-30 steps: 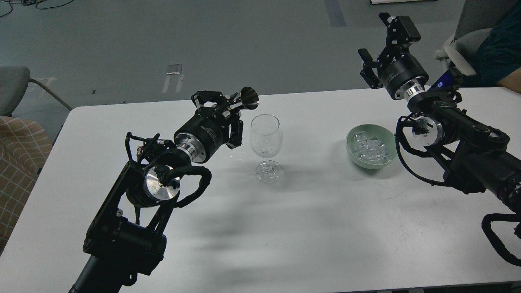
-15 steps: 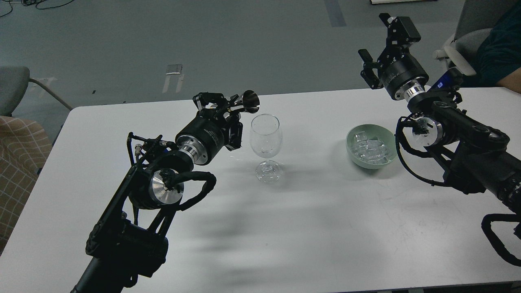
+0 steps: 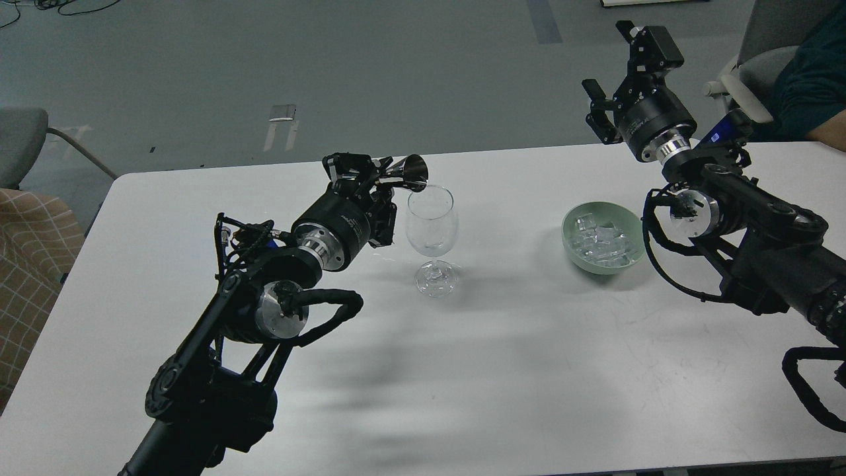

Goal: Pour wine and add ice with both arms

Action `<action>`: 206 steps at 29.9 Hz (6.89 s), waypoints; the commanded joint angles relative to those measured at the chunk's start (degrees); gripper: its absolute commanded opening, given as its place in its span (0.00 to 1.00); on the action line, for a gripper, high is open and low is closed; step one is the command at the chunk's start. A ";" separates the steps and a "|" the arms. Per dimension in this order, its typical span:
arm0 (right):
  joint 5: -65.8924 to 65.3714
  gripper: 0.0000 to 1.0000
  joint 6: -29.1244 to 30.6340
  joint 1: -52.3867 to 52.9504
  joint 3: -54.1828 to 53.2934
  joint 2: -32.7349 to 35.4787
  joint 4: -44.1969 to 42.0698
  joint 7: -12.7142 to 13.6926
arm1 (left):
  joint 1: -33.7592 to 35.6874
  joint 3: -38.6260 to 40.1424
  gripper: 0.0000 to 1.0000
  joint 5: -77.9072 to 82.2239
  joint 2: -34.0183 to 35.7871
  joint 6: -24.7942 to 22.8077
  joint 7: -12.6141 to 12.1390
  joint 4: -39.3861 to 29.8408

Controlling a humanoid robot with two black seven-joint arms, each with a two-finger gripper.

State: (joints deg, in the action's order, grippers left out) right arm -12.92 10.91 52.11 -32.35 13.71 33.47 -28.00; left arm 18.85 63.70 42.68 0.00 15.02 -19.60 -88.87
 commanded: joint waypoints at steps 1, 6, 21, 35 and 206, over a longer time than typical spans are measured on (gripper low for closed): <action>0.00 1.00 -0.01 -0.08 0.00 0.00 -0.07 0.00 | 0.04 -0.77 0.00 2.57 0.00 0.01 0.08 0.01; 0.00 1.00 -0.09 -0.08 0.00 0.00 -0.07 0.00 | 0.13 -1.39 0.00 5.13 0.00 0.01 0.08 0.01; 0.00 1.00 -0.09 -0.08 0.00 -0.09 0.02 0.00 | 0.75 -2.09 0.00 11.72 0.00 0.01 0.70 0.19; 0.00 1.00 -0.09 -0.08 0.00 -0.09 0.02 0.00 | 1.01 -4.02 0.00 18.05 0.00 0.09 1.49 0.01; -56.82 1.00 -22.05 -5.53 21.70 33.40 32.54 0.00 | -16.13 33.07 0.98 -36.97 11.16 -35.94 -3.70 22.95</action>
State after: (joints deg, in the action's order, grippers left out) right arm -60.38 -8.26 46.60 -13.11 46.44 66.10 -28.00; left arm 2.38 96.59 5.71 10.78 -20.79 -23.46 -65.86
